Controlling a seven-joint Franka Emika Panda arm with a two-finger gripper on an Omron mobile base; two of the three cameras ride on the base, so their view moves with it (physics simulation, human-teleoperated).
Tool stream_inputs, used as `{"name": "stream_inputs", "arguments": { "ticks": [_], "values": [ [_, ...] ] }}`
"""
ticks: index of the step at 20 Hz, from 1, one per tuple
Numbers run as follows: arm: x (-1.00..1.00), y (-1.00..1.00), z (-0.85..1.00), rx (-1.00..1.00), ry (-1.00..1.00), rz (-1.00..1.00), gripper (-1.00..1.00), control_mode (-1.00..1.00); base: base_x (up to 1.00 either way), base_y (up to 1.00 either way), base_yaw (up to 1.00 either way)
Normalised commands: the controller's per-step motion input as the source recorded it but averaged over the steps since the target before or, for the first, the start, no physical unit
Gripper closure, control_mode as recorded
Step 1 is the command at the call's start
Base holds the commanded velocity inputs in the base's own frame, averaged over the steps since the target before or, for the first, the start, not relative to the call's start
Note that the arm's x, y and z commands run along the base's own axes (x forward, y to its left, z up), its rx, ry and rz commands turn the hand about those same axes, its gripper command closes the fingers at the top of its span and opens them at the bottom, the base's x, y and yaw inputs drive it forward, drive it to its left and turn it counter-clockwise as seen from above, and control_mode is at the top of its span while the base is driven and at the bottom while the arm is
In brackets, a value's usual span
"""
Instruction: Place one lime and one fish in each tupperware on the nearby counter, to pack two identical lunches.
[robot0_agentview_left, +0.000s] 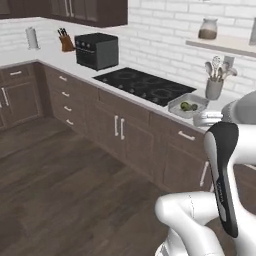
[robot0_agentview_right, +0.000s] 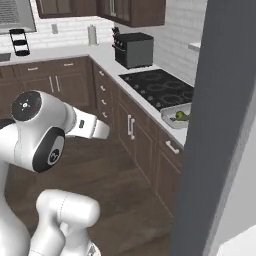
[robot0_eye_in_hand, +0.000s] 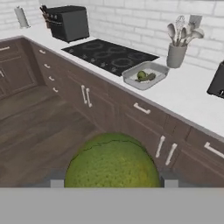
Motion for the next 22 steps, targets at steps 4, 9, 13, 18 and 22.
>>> {"name": "stream_inputs", "arguments": {
  "ticks": [4, 9, 13, 18, 22],
  "values": [
    [0.0, 0.0, 0.0, 0.0, 0.0, 0.0, 1.0, 1.0, 1.0, 0.0, -0.02],
    [0.0, 0.0, 0.0, 0.0, 0.0, 0.0, 1.0, 1.0, 0.67, 0.0, -0.64],
    [0.0, 0.0, 0.0, 0.0, 0.0, 0.0, 1.0, 1.0, 0.19, 0.0, -0.91],
    [0.0, 0.0, 0.0, 0.0, 0.0, 0.0, 1.0, 1.0, 0.62, 0.13, -0.71],
    [0.0, 0.0, 0.0, 0.0, 0.0, 0.0, 1.0, 1.0, 0.06, -0.05, -0.14]
  ]
}}
